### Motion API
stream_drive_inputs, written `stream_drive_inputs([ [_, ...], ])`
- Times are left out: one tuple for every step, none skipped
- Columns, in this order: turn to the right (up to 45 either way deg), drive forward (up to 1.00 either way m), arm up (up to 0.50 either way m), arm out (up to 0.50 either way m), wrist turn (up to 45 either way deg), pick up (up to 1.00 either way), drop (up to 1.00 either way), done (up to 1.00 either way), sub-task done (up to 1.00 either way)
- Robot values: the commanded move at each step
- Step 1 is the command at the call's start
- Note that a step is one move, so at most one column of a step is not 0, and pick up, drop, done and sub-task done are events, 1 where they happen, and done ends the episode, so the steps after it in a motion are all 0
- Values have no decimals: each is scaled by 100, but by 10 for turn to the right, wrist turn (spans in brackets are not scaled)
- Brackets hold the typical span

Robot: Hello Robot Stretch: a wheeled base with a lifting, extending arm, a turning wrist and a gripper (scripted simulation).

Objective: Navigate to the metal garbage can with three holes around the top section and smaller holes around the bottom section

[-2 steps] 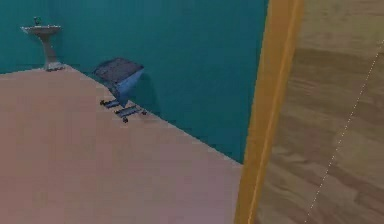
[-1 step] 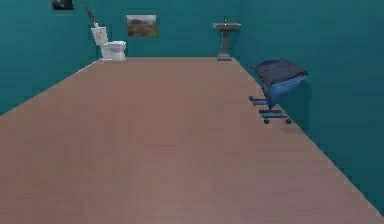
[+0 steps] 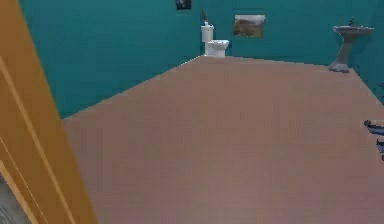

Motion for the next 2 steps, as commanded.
stream_drive_inputs([
  [0,65,0,0,0,0,0,0,0],
  [-450,0,0,0,0,0,0,0,0],
])
